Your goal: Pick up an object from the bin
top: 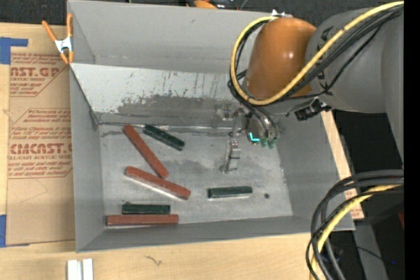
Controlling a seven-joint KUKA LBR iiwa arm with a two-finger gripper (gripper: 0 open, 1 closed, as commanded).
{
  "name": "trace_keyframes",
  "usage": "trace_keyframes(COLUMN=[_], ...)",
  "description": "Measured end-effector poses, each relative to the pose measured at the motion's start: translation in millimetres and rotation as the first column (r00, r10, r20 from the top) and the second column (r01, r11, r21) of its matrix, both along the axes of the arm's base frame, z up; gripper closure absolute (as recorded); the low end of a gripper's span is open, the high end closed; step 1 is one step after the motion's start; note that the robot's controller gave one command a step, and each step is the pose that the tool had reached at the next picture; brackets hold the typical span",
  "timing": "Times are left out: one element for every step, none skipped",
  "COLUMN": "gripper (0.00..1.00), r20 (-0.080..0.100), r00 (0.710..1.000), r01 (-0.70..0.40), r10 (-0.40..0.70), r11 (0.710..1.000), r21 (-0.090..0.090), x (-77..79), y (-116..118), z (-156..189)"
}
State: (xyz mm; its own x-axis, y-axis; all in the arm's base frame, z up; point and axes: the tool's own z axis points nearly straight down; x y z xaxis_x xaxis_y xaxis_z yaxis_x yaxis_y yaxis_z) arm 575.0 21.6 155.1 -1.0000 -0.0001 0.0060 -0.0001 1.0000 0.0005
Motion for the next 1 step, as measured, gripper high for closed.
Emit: trace_keyframes(gripper=[0.00], r20=[0.021], r00=[0.995], r01=[-0.100], r10=[0.100], r11=[0.995], r21=[-0.001], x=[-93.2], y=[-31.4], z=[-85.2])
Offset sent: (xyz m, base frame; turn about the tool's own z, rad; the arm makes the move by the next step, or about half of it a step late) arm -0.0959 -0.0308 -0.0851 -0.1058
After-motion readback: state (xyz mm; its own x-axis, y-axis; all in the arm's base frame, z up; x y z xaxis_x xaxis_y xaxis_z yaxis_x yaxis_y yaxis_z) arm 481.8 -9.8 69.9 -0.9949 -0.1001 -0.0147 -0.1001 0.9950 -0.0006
